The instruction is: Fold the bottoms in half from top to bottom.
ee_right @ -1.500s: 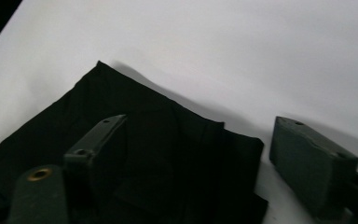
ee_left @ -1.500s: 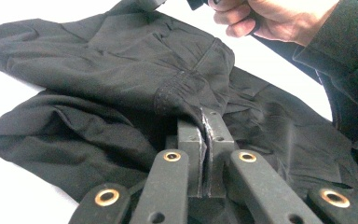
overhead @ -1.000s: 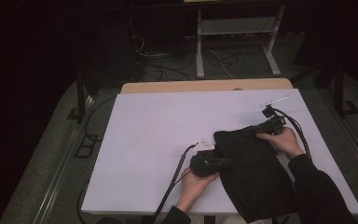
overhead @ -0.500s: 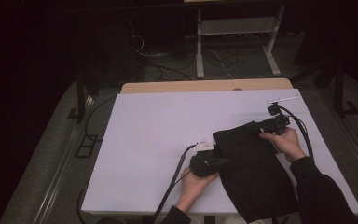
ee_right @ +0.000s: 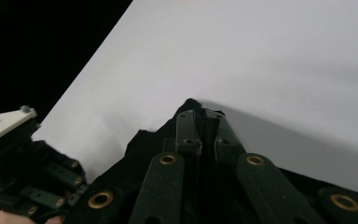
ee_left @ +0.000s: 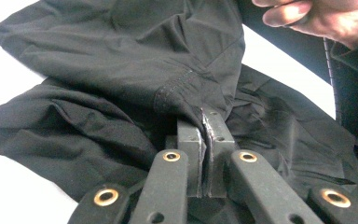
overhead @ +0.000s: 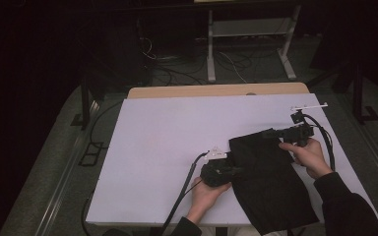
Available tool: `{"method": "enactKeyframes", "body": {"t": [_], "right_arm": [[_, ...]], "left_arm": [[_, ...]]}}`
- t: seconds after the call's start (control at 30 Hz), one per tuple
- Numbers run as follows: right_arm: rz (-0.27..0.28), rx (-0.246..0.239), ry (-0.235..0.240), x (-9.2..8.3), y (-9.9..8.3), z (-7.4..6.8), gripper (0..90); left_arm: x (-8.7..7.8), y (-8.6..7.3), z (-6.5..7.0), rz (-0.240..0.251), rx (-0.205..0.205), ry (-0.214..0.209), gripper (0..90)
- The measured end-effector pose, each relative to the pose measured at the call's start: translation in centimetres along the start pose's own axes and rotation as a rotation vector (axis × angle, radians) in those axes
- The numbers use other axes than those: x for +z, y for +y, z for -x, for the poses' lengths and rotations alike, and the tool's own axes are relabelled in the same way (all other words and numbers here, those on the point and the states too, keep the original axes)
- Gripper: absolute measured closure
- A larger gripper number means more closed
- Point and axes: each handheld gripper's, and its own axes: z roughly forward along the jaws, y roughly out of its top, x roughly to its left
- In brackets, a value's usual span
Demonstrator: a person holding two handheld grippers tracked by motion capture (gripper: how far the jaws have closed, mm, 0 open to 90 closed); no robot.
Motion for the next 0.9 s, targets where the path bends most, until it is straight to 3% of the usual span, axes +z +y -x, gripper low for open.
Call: {"method": "enactKeyframes", "body": {"t": [0.6,0.9], "right_arm": [[0.009,-0.022,0.050,-1.7,-1.9,-2.1,83.4],[0.003,-0.010,0.069,-2.4,-4.0,-2.6,83.4]], "left_arm": [[0.1,0.0,0.2,-0.001,0.011,0.007,83.0],[0.2,0.1,0.6,0.018,0.021,0.034,69.3]]}}
